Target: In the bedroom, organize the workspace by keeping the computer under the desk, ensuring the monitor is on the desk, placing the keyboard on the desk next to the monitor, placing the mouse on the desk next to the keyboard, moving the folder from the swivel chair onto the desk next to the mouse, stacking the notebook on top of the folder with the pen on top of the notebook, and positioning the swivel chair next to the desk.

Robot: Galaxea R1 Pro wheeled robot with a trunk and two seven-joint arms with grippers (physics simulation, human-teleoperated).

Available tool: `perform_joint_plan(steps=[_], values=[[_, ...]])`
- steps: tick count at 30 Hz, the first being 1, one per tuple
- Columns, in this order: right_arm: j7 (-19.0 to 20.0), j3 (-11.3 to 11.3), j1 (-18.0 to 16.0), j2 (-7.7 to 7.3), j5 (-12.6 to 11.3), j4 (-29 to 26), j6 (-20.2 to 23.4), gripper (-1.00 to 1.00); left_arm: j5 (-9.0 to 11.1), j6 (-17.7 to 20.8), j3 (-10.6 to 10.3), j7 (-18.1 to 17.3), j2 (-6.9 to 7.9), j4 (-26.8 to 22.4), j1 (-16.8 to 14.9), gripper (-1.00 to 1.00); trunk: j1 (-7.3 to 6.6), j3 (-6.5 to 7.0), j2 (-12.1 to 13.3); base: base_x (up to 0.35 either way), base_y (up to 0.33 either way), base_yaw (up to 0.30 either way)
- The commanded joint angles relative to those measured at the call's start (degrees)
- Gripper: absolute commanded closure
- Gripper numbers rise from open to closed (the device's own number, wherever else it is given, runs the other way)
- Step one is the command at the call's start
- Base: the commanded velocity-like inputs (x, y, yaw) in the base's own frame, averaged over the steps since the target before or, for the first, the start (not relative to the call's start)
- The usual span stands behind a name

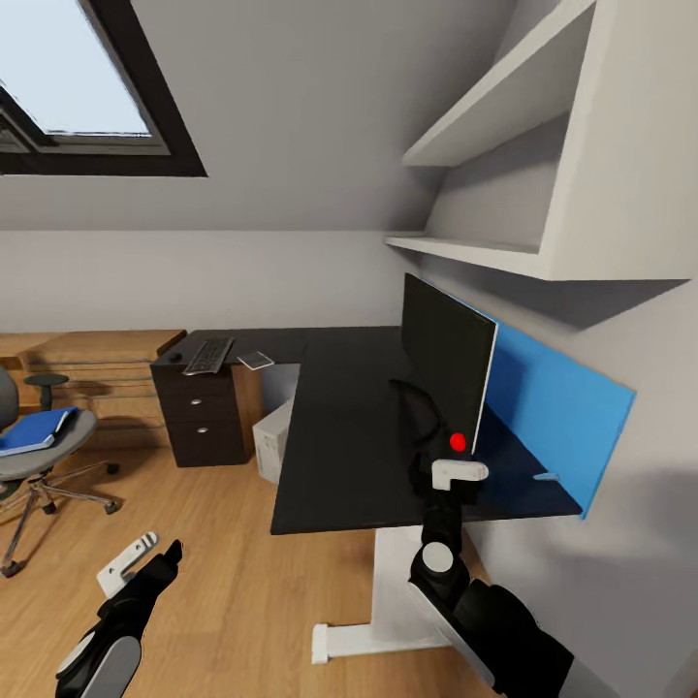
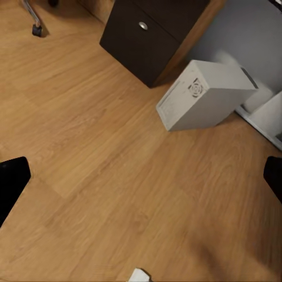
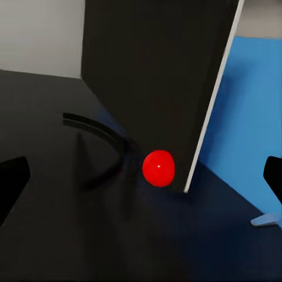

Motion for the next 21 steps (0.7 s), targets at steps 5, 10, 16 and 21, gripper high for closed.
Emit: perform_joint_plan(steps=[5, 10, 16, 21], values=[[-0.42, 0.25, -0.10, -0.05, -0.19, -0.06, 0.55, -1.00, 0.21, 0.30, -0.15, 0.35, 0.07, 0.30, -0.04, -1.00, 0.00, -0.07, -0.04, 0.000, 0.335, 0.000], [-0.42, 0.39, -0.10, 0.01, -0.18, 0.02, -0.04, -1.00, 0.21, 0.44, -0.22, 0.38, -0.04, 0.38, -0.04, -1.00, 0.00, -0.07, -0.04, 0.000, 0.335, 0.000], [-0.28, 2.27, -0.10, 1.64, 0.17, 3.01, -0.91, -1.00, 0.14, 0.50, -0.61, 0.54, -0.14, 2.64, -0.04, -1.00, 0.00, -0.07, -0.04, 0.000, 0.335, 0.113], [6.93, 1.80, -0.24, 7.89, 4.24, 16.28, -5.69, -1.00, 0.03, 0.72, -4.03, 0.77, -0.28, 5.21, -0.04, -1.00, 0.00, -0.07, -0.04, 0.065, 0.329, 0.188]])
